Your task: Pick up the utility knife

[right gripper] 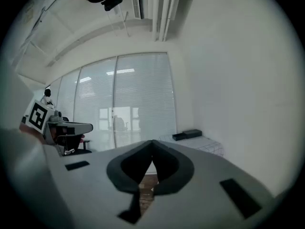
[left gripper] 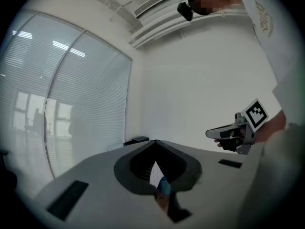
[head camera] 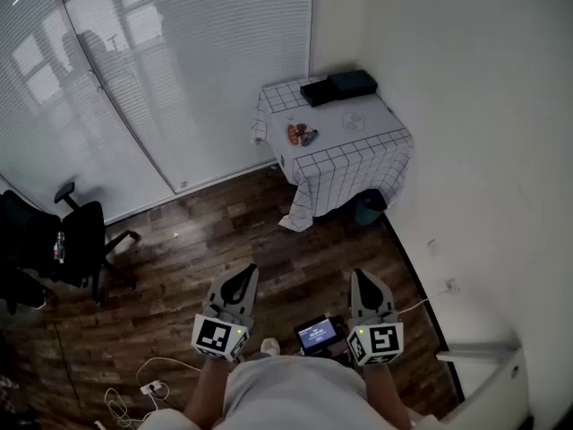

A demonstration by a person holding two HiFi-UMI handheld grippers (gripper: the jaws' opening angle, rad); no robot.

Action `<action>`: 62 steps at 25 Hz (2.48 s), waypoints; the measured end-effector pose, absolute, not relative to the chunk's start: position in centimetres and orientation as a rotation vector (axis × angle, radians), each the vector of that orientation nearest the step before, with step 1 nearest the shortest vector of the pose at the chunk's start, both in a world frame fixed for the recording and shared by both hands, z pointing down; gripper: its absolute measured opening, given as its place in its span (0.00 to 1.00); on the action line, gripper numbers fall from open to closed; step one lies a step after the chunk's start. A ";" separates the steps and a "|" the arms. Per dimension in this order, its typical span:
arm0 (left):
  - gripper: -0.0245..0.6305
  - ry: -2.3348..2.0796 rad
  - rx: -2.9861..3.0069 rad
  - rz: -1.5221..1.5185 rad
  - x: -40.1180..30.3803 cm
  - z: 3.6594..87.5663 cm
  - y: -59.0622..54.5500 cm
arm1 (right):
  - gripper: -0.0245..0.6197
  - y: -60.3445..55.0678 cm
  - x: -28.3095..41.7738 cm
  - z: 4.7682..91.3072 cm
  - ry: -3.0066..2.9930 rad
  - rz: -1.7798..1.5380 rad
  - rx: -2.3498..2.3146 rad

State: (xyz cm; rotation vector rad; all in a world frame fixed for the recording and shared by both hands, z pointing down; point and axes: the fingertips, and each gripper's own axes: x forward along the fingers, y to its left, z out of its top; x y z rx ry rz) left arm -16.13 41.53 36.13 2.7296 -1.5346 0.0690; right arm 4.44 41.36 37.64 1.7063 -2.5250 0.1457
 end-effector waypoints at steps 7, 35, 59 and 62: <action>0.05 -1.614 2.661 0.091 -16.7 37.8 42.1 | 0.05 42.5 3.0 37.6 -2.527 0.113 1.682; 0.05 -1.572 2.590 -0.029 -9.5 35.7 30.6 | 0.05 32.5 12.0 37.6 -2.490 0.142 1.799; 0.05 -1.515 2.691 0.066 -13.3 36.7 13.2 | 0.05 15.5 6.6 38.3 -2.428 0.170 1.818; 0.05 -1.505 2.679 0.063 -13.3 36.7 11.8 | 0.05 14.2 6.4 38.3 -2.427 0.176 1.812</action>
